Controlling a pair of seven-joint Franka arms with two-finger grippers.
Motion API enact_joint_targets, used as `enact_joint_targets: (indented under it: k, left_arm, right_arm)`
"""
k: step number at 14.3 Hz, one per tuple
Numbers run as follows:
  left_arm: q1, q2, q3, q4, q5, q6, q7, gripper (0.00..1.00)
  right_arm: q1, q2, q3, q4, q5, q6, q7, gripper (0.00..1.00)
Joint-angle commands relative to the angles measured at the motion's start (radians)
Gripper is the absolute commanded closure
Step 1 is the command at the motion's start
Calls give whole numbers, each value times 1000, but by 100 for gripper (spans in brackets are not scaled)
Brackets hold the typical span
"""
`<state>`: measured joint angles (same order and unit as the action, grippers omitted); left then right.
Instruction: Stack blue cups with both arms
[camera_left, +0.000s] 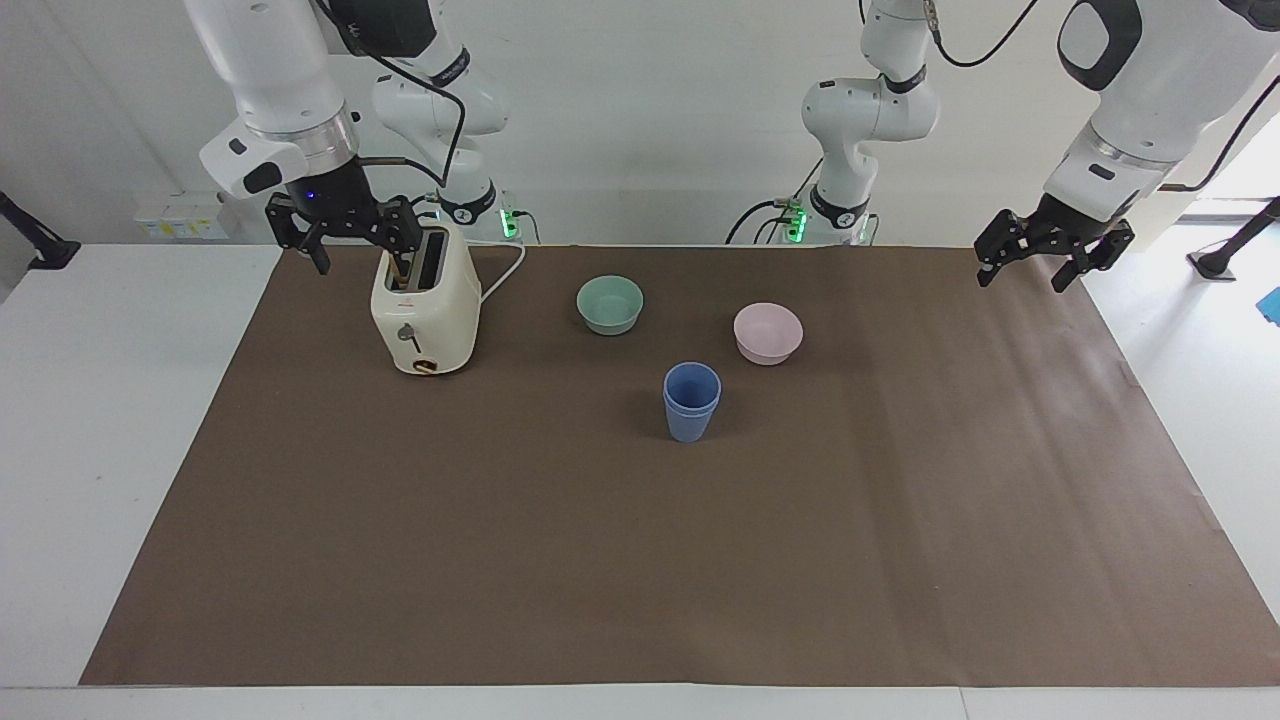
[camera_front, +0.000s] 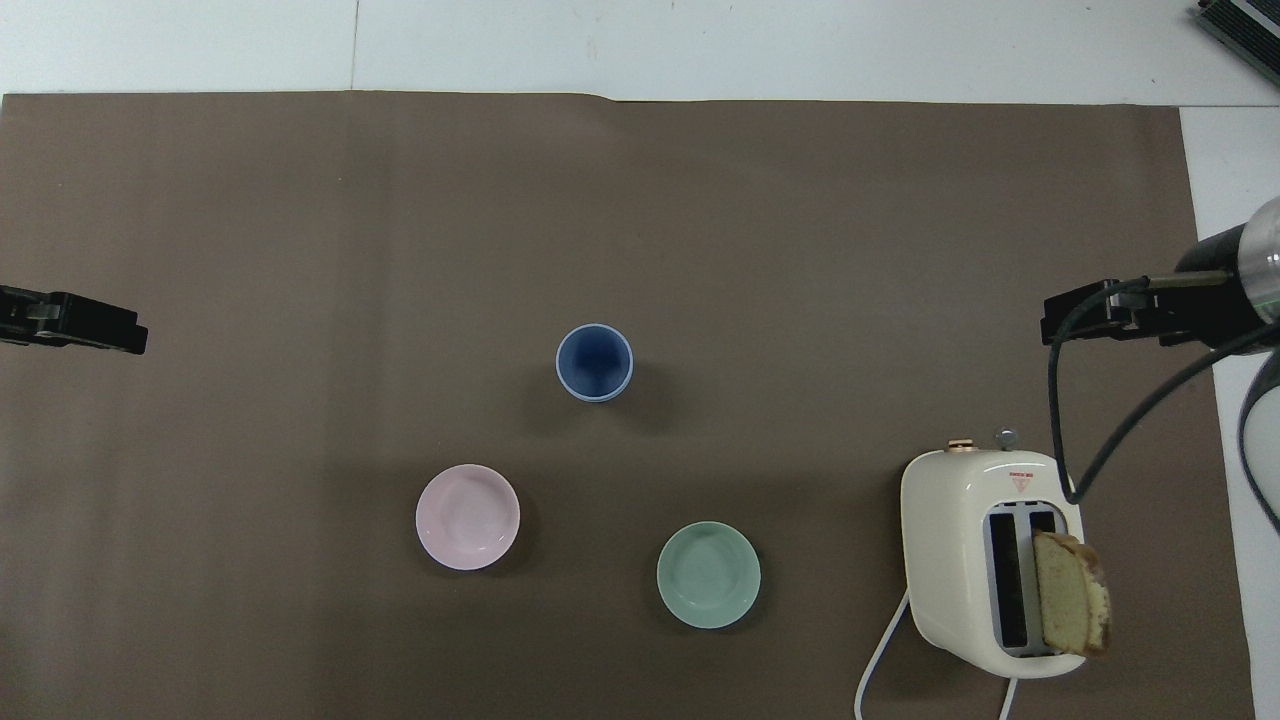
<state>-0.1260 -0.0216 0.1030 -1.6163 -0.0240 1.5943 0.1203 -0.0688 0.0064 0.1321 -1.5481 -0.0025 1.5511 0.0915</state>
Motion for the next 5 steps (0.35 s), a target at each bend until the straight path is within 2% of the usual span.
enact_joint_targets:
  k: [1, 5]
  left_arm:
    - [-3, 0, 0, 18, 3, -24, 1, 0]
    - [-3, 0, 0, 16, 3, -24, 1, 0]
  right_arm:
    - [-14, -22, 9, -26, 25, 24, -13, 0]
    - [-6, -19, 12, -20, 24, 24, -13, 0]
